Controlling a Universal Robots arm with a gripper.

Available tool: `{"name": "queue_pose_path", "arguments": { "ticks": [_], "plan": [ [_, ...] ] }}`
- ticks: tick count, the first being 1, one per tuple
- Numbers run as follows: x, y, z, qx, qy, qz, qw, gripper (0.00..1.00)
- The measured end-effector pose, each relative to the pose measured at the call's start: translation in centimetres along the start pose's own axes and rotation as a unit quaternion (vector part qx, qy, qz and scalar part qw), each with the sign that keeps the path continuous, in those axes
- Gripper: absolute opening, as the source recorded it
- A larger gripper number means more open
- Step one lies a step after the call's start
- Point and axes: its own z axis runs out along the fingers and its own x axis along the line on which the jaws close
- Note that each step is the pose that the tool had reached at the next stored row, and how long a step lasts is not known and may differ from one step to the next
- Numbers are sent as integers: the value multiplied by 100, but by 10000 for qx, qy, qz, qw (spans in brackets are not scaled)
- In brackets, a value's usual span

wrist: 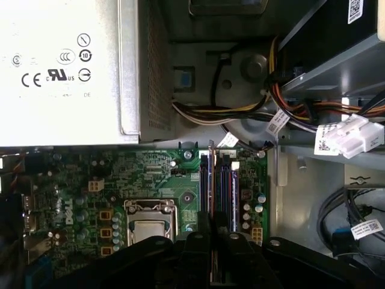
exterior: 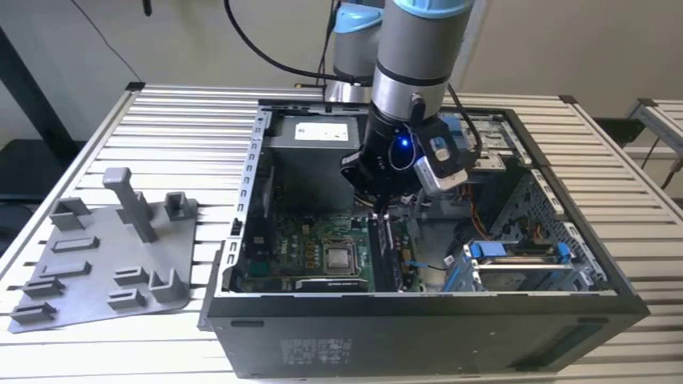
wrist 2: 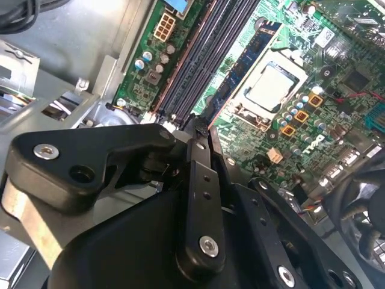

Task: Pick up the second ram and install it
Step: 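Insert the second ram into the second slot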

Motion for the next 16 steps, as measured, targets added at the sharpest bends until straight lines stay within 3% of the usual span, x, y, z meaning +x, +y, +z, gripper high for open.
{"name": "queue_pose_path", "arguments": {
  "ticks": [9, 16],
  "plan": [
    [-2, -44, 133, 2, -1, 0, 10000, 14],
    [-7, -162, 196, 18, 16, 1, 10000, 14]
  ]
}}
